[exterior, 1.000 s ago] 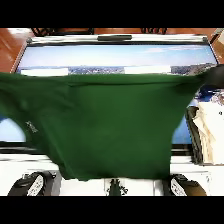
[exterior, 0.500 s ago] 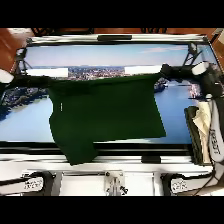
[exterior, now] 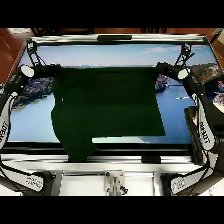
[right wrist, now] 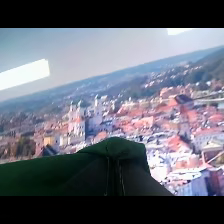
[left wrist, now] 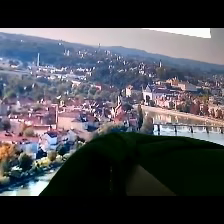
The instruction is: Fold the shirts.
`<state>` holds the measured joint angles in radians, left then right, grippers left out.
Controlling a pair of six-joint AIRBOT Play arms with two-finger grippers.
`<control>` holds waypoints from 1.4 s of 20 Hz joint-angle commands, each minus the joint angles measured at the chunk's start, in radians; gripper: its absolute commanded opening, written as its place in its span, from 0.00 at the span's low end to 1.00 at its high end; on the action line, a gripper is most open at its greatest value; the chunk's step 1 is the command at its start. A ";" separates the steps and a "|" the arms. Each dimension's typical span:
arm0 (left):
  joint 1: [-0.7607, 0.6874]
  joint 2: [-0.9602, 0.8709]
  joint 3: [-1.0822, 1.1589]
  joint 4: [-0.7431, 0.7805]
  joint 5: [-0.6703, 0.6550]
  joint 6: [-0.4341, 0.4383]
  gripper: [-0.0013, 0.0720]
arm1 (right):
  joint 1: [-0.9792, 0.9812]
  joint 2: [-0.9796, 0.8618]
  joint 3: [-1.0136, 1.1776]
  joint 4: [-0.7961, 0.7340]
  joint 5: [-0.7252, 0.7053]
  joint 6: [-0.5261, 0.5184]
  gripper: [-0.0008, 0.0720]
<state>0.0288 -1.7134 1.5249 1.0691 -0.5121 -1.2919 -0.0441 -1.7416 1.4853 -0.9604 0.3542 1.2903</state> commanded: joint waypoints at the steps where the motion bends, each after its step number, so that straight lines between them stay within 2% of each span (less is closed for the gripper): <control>1: -0.033 -0.037 0.008 0.000 0.067 -0.031 0.06 | -0.017 -0.005 0.001 -0.034 -0.038 0.019 0.09; 4: -0.055 -0.067 0.008 -0.004 0.061 -0.031 0.06 | -0.017 -0.013 0.001 -0.078 0.021 0.044 0.09; 8: -0.045 -0.061 0.009 -0.003 -0.063 -0.029 0.06 | -0.015 -0.032 0.001 -0.089 0.133 0.045 0.10; 11: 0.005 -0.014 0.009 0.025 -0.326 -0.026 0.06 | -0.045 0.000 0.001 -0.117 0.238 0.056 0.10; 14: 0.070 -0.002 0.008 0.071 -0.652 -0.027 0.06 | -0.093 0.029 0.001 -0.177 0.499 0.116 0.09; 16: 0.092 -0.029 0.006 0.072 -0.761 -0.031 0.06 | -0.100 0.016 -0.005 -0.285 0.649 0.209 0.10; 18: 0.088 -0.061 0.006 0.067 -0.788 -0.042 0.06 | -0.099 -0.008 -0.006 -0.312 0.713 0.241 0.10; 23: 0.053 -0.087 0.005 0.065 -0.787 -0.057 0.06 | -0.094 -0.032 -0.006 -0.294 0.737 0.306 0.09; 28: 0.079 -0.084 0.015 0.063 -0.792 -0.077 0.06 | -0.094 -0.043 -0.006 -0.294 0.808 0.306 0.10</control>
<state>0.0948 -1.7966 1.5337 1.1362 -1.2873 -1.3571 -0.1379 -1.7790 1.4792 -1.2537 1.1118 1.5837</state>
